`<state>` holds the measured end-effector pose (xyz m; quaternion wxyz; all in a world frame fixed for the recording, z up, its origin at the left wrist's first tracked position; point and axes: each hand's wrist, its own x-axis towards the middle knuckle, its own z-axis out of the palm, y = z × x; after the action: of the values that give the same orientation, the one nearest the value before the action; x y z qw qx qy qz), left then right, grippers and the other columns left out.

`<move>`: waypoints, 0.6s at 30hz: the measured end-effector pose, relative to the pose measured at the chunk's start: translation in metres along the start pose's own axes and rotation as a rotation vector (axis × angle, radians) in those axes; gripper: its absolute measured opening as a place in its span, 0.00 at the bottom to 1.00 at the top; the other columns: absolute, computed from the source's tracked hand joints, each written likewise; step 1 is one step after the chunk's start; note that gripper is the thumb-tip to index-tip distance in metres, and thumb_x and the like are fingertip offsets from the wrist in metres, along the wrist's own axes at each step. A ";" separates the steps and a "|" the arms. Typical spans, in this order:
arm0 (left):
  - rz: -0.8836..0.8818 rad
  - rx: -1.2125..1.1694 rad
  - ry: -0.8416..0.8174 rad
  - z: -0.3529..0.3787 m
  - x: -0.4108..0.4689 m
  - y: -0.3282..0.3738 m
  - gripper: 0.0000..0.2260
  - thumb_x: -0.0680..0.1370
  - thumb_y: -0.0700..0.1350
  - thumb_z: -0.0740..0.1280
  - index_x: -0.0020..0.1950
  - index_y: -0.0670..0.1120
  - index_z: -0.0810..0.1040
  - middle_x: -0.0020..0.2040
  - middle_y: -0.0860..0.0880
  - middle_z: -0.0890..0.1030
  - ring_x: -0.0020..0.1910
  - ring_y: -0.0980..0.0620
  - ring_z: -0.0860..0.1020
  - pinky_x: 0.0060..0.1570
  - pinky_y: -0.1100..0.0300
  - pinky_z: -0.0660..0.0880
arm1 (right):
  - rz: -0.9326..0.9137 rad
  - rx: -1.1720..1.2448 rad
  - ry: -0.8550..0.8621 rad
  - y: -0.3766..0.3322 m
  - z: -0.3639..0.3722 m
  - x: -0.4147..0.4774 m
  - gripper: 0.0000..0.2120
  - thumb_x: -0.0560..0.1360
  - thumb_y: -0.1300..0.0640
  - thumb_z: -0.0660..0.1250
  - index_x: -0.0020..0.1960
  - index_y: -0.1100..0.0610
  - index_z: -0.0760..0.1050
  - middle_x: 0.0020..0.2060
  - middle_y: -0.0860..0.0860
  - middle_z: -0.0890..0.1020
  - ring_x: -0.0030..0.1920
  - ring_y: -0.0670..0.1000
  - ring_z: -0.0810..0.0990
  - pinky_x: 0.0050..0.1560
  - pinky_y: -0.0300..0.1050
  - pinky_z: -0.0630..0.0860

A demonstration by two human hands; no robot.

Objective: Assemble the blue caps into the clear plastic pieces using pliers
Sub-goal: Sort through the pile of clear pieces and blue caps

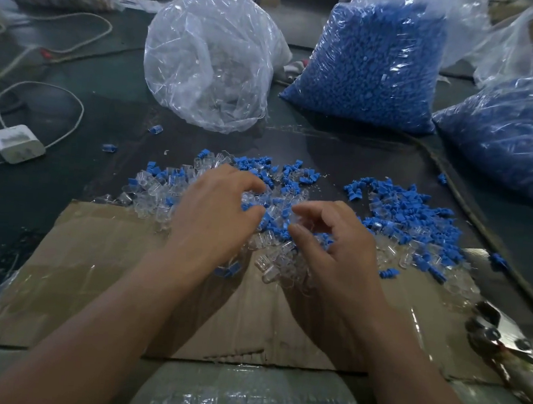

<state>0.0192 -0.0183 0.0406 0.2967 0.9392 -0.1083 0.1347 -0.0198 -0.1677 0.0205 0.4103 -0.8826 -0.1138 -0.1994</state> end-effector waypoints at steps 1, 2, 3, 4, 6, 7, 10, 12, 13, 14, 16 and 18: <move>-0.002 0.013 0.006 0.001 -0.001 -0.001 0.12 0.75 0.46 0.67 0.59 0.50 0.77 0.58 0.51 0.76 0.55 0.55 0.72 0.57 0.59 0.67 | -0.004 -0.002 0.007 0.000 0.000 0.000 0.08 0.73 0.59 0.67 0.53 0.56 0.77 0.40 0.38 0.71 0.43 0.38 0.72 0.47 0.27 0.68; -0.004 0.025 0.018 0.002 -0.001 -0.003 0.12 0.75 0.45 0.67 0.58 0.50 0.77 0.57 0.51 0.77 0.55 0.55 0.72 0.56 0.60 0.67 | -0.010 -0.006 0.011 0.000 0.000 0.000 0.09 0.73 0.59 0.68 0.53 0.56 0.77 0.40 0.37 0.71 0.43 0.37 0.72 0.47 0.26 0.68; -0.009 0.014 0.043 0.002 -0.002 -0.004 0.11 0.75 0.45 0.68 0.57 0.49 0.78 0.55 0.51 0.78 0.52 0.55 0.73 0.55 0.61 0.67 | -0.012 -0.011 0.016 0.000 0.000 0.000 0.09 0.73 0.59 0.68 0.53 0.57 0.77 0.40 0.37 0.70 0.42 0.36 0.72 0.47 0.25 0.68; -0.023 -0.044 0.061 0.001 -0.005 -0.004 0.10 0.74 0.45 0.68 0.55 0.49 0.79 0.52 0.52 0.79 0.49 0.57 0.74 0.51 0.63 0.69 | -0.015 -0.008 0.023 0.000 0.000 0.000 0.09 0.73 0.59 0.68 0.53 0.57 0.78 0.40 0.37 0.70 0.42 0.36 0.72 0.46 0.25 0.67; -0.061 -0.300 -0.009 -0.004 -0.011 -0.001 0.07 0.72 0.49 0.70 0.49 0.52 0.80 0.42 0.57 0.80 0.39 0.60 0.77 0.40 0.69 0.72 | -0.021 0.019 0.038 -0.001 0.001 0.000 0.09 0.72 0.59 0.69 0.52 0.57 0.79 0.39 0.37 0.71 0.41 0.36 0.73 0.45 0.26 0.69; -0.085 -0.452 -0.103 -0.007 -0.016 0.003 0.07 0.69 0.52 0.71 0.45 0.54 0.79 0.38 0.57 0.81 0.37 0.60 0.79 0.35 0.71 0.74 | -0.038 0.021 0.043 -0.003 0.001 -0.001 0.09 0.72 0.59 0.69 0.51 0.57 0.79 0.39 0.37 0.72 0.41 0.37 0.74 0.44 0.28 0.71; -0.158 -0.736 -0.286 -0.007 -0.027 0.009 0.10 0.61 0.53 0.70 0.41 0.55 0.79 0.38 0.56 0.83 0.36 0.59 0.81 0.36 0.70 0.77 | -0.103 0.053 0.017 -0.008 0.005 -0.004 0.07 0.71 0.60 0.68 0.50 0.55 0.78 0.39 0.41 0.75 0.40 0.42 0.77 0.42 0.32 0.75; -0.216 -0.829 -0.258 -0.003 -0.029 0.007 0.09 0.60 0.48 0.71 0.39 0.52 0.80 0.36 0.53 0.84 0.36 0.58 0.82 0.36 0.69 0.77 | -0.085 0.163 -0.067 -0.012 0.006 -0.006 0.12 0.70 0.62 0.69 0.50 0.49 0.72 0.40 0.38 0.75 0.45 0.39 0.77 0.45 0.28 0.73; -0.256 -0.886 -0.237 -0.002 -0.029 0.004 0.08 0.60 0.46 0.71 0.38 0.50 0.80 0.35 0.51 0.84 0.34 0.57 0.82 0.34 0.69 0.76 | -0.080 0.196 -0.118 -0.012 0.007 -0.007 0.15 0.70 0.62 0.70 0.50 0.48 0.70 0.41 0.37 0.74 0.46 0.36 0.76 0.46 0.26 0.72; -0.303 -0.946 -0.225 -0.001 -0.030 0.001 0.07 0.60 0.44 0.71 0.37 0.48 0.81 0.34 0.49 0.84 0.33 0.56 0.81 0.32 0.69 0.75 | -0.084 0.202 -0.162 -0.011 0.007 -0.006 0.16 0.69 0.62 0.71 0.50 0.48 0.69 0.42 0.36 0.74 0.47 0.35 0.76 0.47 0.26 0.71; -0.416 -1.093 -0.220 -0.001 -0.029 -0.008 0.05 0.61 0.42 0.71 0.36 0.45 0.82 0.35 0.46 0.83 0.33 0.53 0.82 0.32 0.68 0.76 | -0.098 0.147 -0.167 -0.008 0.004 -0.005 0.16 0.69 0.61 0.71 0.51 0.48 0.69 0.42 0.36 0.74 0.47 0.34 0.75 0.49 0.26 0.71; -0.477 -1.231 -0.219 -0.004 -0.026 -0.016 0.05 0.63 0.39 0.69 0.35 0.46 0.83 0.37 0.45 0.84 0.35 0.53 0.82 0.33 0.67 0.76 | -0.029 0.104 -0.024 -0.002 -0.002 -0.002 0.13 0.71 0.61 0.70 0.48 0.47 0.70 0.40 0.37 0.74 0.45 0.33 0.75 0.48 0.26 0.71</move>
<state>-0.0016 -0.0003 0.0270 0.7876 0.6048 0.0159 -0.1170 -0.0228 -0.1676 0.0225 0.4515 -0.8605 -0.1417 -0.1886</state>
